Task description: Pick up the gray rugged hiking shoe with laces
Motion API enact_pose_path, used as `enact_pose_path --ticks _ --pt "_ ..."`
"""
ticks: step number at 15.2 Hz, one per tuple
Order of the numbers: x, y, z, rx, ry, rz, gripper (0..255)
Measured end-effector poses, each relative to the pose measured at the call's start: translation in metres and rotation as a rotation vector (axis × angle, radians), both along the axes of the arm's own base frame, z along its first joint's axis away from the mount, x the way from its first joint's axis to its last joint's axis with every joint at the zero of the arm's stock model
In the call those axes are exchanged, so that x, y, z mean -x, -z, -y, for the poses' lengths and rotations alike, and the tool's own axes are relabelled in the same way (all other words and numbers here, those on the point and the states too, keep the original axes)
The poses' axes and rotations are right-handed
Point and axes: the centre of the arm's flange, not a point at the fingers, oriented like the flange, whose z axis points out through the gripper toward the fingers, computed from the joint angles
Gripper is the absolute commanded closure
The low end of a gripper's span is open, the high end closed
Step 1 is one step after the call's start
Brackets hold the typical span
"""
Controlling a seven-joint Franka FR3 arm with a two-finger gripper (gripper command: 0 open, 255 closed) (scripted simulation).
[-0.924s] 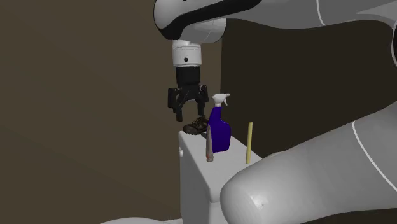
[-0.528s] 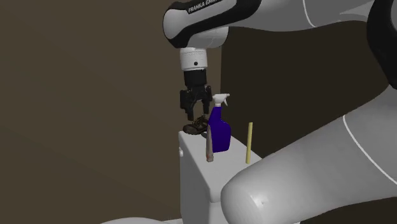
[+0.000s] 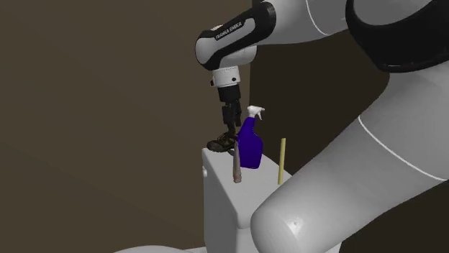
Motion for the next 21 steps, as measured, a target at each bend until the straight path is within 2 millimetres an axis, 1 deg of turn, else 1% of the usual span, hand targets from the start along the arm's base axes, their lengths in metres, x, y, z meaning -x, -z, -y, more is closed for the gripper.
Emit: enact_pose_path --ticks 2,4,5,6,8,9,10,11,14,15,17,21 --pt "-0.021 0.003 0.014 0.017 -0.083 -0.014 0" --pt "-0.039 0.011 0.027 0.034 -0.166 -0.029 0" --pt "-0.051 0.012 0.032 0.043 -0.208 -0.035 0" --pt "-0.058 0.015 0.038 0.051 -0.249 -0.042 0" --pt "-0.081 0.022 0.050 0.068 -0.331 -0.056 0" --pt "-0.091 0.021 0.056 0.077 -0.373 -0.063 0" --pt "-0.103 0.023 0.059 0.085 -0.415 -0.070 0" --pt "-0.114 0.029 0.062 0.094 -0.457 -0.078 0" --pt "-0.146 0.032 0.068 0.120 -0.580 -0.098 0" --pt "-0.156 0.037 0.071 0.128 -0.622 -0.105 0" --pt "-0.167 0.041 0.071 0.135 -0.658 -0.112 0" --pt "-0.172 0.060 0.073 0.138 -0.670 -0.114 0"
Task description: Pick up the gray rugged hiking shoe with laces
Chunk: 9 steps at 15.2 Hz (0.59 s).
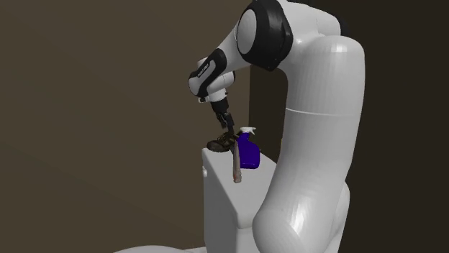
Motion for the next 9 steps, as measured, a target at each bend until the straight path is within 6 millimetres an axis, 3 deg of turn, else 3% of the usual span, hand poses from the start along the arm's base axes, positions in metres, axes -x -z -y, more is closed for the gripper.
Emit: enact_pose_path --ticks 3,4,9 --pt "0.001 0.016 0.000 0.000 -0.001 0.000 0" --pt "0.001 0.017 0.000 0.000 -0.001 0.000 255" --pt "0.001 0.017 0.000 0.000 0.000 0.001 255"
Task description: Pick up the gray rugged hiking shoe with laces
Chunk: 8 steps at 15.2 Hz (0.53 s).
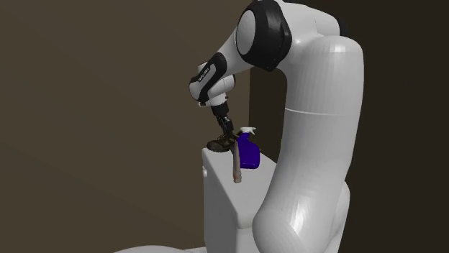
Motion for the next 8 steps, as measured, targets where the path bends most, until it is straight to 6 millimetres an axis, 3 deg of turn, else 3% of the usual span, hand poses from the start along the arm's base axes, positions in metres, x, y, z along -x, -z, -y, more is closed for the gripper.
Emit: enact_pose_path --ticks 8 --pt "-0.0010 -0.0091 -0.0008 0.000 0.000 -0.001 255"
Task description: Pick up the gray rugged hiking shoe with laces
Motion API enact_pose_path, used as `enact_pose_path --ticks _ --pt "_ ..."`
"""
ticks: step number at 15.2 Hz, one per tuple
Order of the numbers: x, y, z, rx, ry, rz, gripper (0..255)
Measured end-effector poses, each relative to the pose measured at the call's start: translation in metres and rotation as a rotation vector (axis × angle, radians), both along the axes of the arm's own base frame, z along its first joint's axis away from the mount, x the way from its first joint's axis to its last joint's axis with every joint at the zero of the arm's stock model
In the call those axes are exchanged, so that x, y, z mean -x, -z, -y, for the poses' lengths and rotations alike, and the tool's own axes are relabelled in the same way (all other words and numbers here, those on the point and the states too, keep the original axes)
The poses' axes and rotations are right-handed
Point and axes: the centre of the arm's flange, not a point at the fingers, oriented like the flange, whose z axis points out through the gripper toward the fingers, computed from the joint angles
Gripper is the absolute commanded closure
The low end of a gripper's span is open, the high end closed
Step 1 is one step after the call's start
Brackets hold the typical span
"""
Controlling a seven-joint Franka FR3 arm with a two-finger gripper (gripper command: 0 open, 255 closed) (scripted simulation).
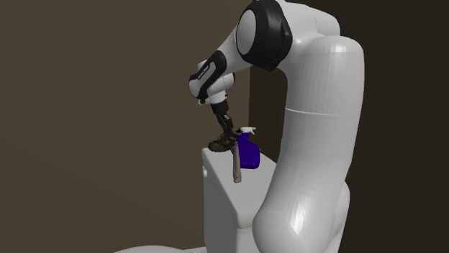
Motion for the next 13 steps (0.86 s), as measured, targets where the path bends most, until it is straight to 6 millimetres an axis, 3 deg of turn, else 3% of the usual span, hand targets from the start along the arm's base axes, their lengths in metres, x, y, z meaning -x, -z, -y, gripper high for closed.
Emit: enact_pose_path --ticks 13 --pt "0.000 -0.067 0.000 0.000 0.000 0.000 255"
